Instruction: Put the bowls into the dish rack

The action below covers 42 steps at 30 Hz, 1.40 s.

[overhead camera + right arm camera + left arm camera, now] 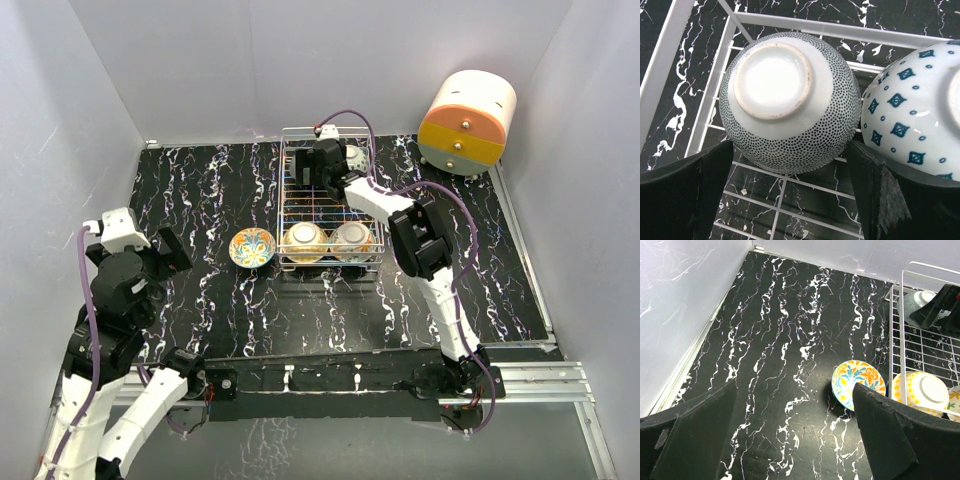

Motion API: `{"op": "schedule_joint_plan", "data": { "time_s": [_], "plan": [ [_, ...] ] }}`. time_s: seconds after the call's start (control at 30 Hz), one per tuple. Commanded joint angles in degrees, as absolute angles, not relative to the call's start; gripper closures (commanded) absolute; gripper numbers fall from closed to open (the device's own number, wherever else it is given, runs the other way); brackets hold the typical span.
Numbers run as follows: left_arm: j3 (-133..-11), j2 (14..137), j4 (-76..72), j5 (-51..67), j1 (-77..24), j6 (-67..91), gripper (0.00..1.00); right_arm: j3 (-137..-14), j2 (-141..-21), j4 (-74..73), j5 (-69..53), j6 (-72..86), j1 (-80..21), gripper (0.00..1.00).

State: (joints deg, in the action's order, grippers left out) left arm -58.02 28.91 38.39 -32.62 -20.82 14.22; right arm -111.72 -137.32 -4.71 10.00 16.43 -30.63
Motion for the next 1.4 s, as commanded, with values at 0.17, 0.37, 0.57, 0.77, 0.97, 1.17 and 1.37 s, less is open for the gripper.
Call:
{"op": "schedule_joint_plan", "data": {
  "time_s": [0.17,0.37,0.57,0.77,0.97,1.17,1.37],
  "plan": [
    [-57.1,29.9,36.2,-33.4,-21.0,13.3,0.03,-112.0,-136.3,0.6,8.6,15.9,-30.0,0.0],
    [-57.3,30.1,36.0,-33.0,-21.1,13.4,0.03,-105.2,-129.1,0.6,4.5,16.4,-30.2,0.0],
    [-57.5,30.3,35.8,-32.6,-21.1,14.6,0.03,-95.5,-118.0,1.8,5.1,13.1,-32.5,0.0],
    [-60.9,30.3,36.0,-33.2,-21.0,14.2,0.03,-84.9,-105.8,1.9,2.3,8.9,-37.7,0.0],
    [-67.8,29.0,36.8,-34.0,-21.0,15.7,0.03,-78.9,-97.3,-0.2,-2.6,6.6,-45.6,0.0],
    [-73.6,25.0,37.7,-37.6,-21.0,15.8,0.03,-79.1,-99.1,-1.6,-7.6,2.9,-54.7,0.0],
    [-76.1,22.8,41.7,-38.6,-21.0,15.9,0.03,-86.7,-109.4,-6.7,-10.9,-1.1,-59.4,0.01]
  ]
}}
